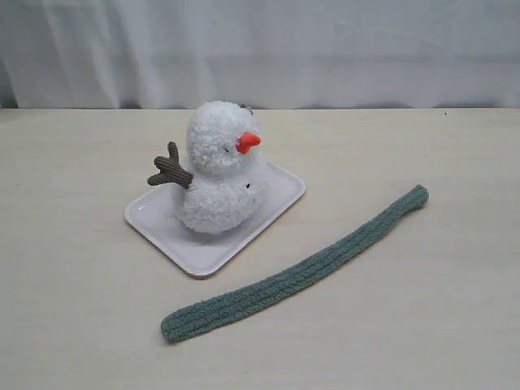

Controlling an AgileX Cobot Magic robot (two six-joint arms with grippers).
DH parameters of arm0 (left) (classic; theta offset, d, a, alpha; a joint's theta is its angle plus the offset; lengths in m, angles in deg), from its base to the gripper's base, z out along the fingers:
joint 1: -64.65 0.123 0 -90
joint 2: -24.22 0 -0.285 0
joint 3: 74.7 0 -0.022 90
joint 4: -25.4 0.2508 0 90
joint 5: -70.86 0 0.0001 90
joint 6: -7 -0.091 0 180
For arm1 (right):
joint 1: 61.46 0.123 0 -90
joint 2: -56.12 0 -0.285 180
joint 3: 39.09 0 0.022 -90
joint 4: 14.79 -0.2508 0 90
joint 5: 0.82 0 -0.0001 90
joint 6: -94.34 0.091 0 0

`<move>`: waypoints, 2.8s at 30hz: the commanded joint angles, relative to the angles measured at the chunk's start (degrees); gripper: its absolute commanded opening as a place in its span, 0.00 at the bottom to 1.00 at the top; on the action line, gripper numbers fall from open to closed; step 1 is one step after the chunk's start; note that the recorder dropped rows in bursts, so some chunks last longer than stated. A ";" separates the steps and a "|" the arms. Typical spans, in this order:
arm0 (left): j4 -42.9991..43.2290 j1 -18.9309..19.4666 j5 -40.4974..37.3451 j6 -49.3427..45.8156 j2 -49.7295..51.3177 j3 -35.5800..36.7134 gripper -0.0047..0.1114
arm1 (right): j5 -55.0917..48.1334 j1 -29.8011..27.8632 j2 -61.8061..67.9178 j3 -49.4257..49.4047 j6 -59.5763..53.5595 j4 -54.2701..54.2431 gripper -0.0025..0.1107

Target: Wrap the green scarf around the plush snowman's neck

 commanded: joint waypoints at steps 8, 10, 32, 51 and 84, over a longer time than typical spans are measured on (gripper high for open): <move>-0.02 0.05 0.64 0.10 -0.16 0.21 0.04 | 1.37 -0.21 -0.29 -0.19 -0.03 0.61 0.06; -0.02 0.05 0.64 0.10 -0.16 0.21 0.04 | 2.67 -0.21 -0.29 -0.19 -0.32 2.37 0.06; -0.02 0.05 0.64 0.10 -0.16 0.21 0.04 | 58.08 -0.11 -0.29 1.26 28.03 5.47 0.06; -0.02 0.05 0.64 0.10 -0.16 0.21 0.04 | -22.51 0.01 51.44 45.79 -28.57 -22.13 0.68; -0.02 0.05 0.64 0.10 -0.16 0.21 0.04 | 14.87 23.38 104.62 45.79 -64.52 2.12 0.63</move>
